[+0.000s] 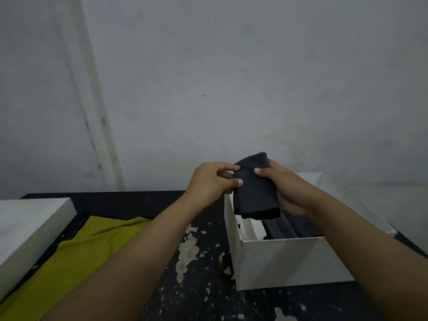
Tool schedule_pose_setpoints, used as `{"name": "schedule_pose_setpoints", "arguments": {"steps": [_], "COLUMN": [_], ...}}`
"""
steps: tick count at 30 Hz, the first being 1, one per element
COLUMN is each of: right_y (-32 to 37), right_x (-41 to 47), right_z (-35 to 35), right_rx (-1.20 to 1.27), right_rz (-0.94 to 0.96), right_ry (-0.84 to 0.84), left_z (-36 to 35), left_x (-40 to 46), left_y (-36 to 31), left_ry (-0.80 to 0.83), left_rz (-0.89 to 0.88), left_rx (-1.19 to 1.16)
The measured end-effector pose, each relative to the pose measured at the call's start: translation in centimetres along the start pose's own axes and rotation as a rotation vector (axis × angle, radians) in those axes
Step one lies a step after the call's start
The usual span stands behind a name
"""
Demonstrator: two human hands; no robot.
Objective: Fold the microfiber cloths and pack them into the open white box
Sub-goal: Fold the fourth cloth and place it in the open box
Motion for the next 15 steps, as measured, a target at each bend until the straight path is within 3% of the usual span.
{"name": "schedule_pose_setpoints", "arguments": {"steps": [7, 13, 15], "right_y": [-2.3, -6.2, -7.3], "right_x": [2.2, 4.6, 5.1], "right_z": [2.1, 1.8, 1.8], "right_rx": [0.081, 0.105, 0.115], "right_rz": [-0.105, -0.166, -0.192], "right_ry": [0.178, 0.18, 0.183], "left_z": [-1.2, -2.3, -2.2], "left_x": [2.1, 3.1, 3.2], "left_y": [1.4, 3.4, 4.2], "left_ry": [-0.004, 0.223, 0.258], "left_rz": [-0.049, -0.151, -0.187], "left_rx": [0.299, 0.731, 0.767]}}
Point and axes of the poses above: each hand's wrist, its own x-axis towards the middle knuckle, its own z-axis out of the back of the hand, y = z × x, the point moved 6 cm from there along x, towards the middle knuckle, and after that the axes turned 12 degrees about -x, right-handed, at the moved point
